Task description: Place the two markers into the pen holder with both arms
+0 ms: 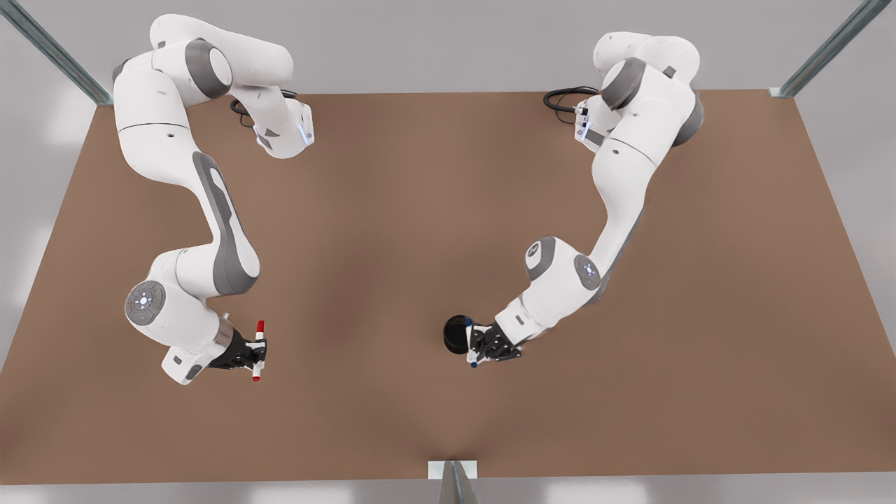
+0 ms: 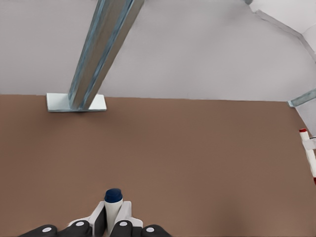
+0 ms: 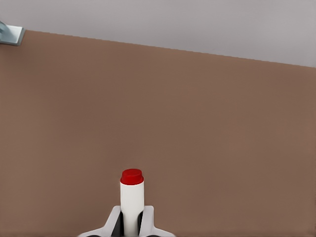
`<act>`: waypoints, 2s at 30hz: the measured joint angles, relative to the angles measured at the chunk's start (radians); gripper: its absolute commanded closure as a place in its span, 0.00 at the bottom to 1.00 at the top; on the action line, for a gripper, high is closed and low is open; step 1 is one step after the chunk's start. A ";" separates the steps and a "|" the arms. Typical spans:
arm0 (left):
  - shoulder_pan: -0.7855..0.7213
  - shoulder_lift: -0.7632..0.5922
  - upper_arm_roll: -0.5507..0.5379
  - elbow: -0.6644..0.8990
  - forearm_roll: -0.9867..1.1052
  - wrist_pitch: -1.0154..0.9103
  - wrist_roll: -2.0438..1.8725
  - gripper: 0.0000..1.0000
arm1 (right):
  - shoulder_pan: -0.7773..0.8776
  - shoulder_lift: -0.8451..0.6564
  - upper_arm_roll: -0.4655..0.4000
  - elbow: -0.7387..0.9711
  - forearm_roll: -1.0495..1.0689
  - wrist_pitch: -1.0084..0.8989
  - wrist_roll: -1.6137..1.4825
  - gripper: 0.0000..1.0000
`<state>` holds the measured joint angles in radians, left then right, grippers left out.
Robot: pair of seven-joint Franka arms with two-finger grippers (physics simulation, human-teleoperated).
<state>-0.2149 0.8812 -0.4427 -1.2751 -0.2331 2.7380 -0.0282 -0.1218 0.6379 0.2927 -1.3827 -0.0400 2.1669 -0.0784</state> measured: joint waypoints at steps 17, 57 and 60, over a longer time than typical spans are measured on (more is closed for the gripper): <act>0.041 -0.009 -0.095 -0.269 0.024 0.439 0.238 0.79 | -0.001 0.000 0.000 0.010 -0.004 -0.003 0.005 0.79; 0.200 -0.633 0.429 -0.145 0.209 -1.209 0.007 0.00 | 0.535 0.279 0.040 -0.021 -0.130 1.216 0.257 0.00; 0.201 -0.626 0.429 -0.146 0.210 -1.214 -0.009 0.00 | 0.502 0.239 0.040 -0.017 -0.153 1.243 0.267 0.00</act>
<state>-0.0137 0.2556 -0.0137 -1.4208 -0.0228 1.5240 -0.0373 0.3802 0.8769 0.3324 -1.3998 -0.1930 3.4098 0.1889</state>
